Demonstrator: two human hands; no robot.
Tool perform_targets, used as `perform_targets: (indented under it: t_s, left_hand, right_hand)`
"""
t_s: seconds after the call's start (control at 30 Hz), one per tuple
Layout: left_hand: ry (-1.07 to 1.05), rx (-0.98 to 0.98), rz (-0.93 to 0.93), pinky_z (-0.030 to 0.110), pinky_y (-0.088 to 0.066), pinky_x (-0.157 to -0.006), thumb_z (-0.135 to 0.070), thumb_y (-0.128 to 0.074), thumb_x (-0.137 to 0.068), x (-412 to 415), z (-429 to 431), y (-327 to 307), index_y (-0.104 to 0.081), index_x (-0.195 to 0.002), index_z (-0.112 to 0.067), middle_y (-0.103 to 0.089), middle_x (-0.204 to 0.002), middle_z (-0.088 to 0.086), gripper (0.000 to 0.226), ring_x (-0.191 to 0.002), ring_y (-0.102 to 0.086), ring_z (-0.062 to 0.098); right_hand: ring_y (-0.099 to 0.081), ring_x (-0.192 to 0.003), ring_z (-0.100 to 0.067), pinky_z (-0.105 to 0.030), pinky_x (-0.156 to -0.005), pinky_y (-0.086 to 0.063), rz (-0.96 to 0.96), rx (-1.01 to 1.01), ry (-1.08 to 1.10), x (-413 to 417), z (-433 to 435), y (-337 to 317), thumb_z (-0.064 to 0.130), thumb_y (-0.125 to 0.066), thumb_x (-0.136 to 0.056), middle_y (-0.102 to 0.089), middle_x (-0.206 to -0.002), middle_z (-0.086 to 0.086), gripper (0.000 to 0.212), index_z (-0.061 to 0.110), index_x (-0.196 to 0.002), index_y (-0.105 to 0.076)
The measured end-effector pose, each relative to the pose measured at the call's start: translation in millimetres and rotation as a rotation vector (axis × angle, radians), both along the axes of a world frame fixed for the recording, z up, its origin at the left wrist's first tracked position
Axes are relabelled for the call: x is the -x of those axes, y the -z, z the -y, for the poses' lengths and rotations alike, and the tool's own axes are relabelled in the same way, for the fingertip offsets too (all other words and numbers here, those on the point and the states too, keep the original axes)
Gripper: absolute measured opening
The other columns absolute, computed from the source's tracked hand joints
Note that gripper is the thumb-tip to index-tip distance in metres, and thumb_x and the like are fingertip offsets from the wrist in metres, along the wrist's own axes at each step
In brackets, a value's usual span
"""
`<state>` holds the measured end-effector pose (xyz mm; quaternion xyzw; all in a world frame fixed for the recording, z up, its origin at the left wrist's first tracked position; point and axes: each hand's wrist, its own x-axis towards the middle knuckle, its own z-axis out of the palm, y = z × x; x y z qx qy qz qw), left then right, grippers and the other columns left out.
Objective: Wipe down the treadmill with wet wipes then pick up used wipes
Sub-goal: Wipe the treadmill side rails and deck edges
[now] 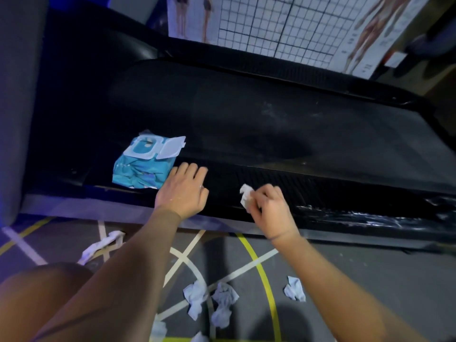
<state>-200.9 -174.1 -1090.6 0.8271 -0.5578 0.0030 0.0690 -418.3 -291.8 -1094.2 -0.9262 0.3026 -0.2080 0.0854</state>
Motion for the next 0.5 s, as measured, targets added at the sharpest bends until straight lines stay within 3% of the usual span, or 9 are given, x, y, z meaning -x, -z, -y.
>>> perform_targets:
  t_s: [0.1,0.17,0.23,0.3,0.4,0.5]
  left_hand:
    - [-0.006,-0.009,0.007,0.046,-0.046,-0.090,-0.036,-0.028,-0.082,3,0,-4,-0.059,-0.130,-0.012,-0.061,-0.112,0.011,0.061,-0.104,-0.053,0.032]
    - [-0.020,0.001,0.009,0.047,-0.046,-0.089,-0.036,-0.030,-0.082,5,1,-5,-0.060,-0.127,-0.013,-0.061,-0.111,0.009,0.059,-0.103,-0.053,0.032]
    - [-0.042,0.016,0.000,0.047,-0.045,-0.089,-0.037,-0.033,-0.083,7,1,-5,-0.062,-0.126,-0.013,-0.063,-0.110,0.009,0.056,-0.103,-0.055,0.032]
    - [-0.086,0.055,-0.030,0.047,-0.045,-0.089,-0.037,-0.041,-0.083,13,2,-4,-0.063,-0.125,-0.011,-0.067,-0.109,0.010,0.054,-0.104,-0.058,0.033]
    - [-0.109,0.136,-0.057,0.047,-0.043,-0.086,-0.038,-0.044,-0.084,35,16,-10,-0.065,-0.121,-0.011,-0.070,-0.105,0.011,0.049,-0.101,-0.061,0.034]
    - [-0.093,0.114,-0.051,0.046,-0.043,-0.086,-0.036,-0.037,-0.088,54,35,-8,-0.066,-0.116,-0.014,-0.067,-0.105,0.007,0.046,-0.101,-0.059,0.031]
  right_hand:
    - [-0.049,-0.079,-0.026,-0.033,-0.073,-0.045,0.047,-0.022,0.112,42,-15,3,0.023,-0.060,-0.087,-0.057,-0.083,-0.006,0.018,0.009,-0.084,-0.071]
    - [-0.051,-0.079,-0.028,-0.037,-0.070,-0.047,0.016,-0.076,0.209,67,-23,4,0.021,-0.067,-0.082,-0.055,-0.077,-0.004,0.012,0.011,-0.076,-0.067]
    - [-0.056,-0.081,-0.033,-0.033,-0.066,-0.047,-0.038,-0.234,0.334,84,-25,2,0.016,-0.070,-0.082,-0.054,-0.075,-0.005,0.013,0.012,-0.071,-0.066]
    - [-0.056,-0.084,-0.032,-0.026,-0.065,-0.038,0.028,-0.405,0.450,88,-18,-1,0.014,-0.070,-0.087,-0.057,-0.078,-0.008,0.014,0.012,-0.073,-0.068]
    - [-0.056,-0.079,-0.025,-0.036,-0.067,-0.037,0.115,-0.347,0.514,70,-4,-11,0.024,-0.064,-0.091,-0.055,-0.069,-0.003,0.026,0.014,-0.067,-0.060]
    - [-0.055,-0.074,-0.021,-0.039,-0.068,-0.044,0.226,-0.273,0.395,36,8,-28,0.025,-0.061,-0.095,-0.055,-0.068,-0.001,0.026,0.015,-0.070,-0.061]
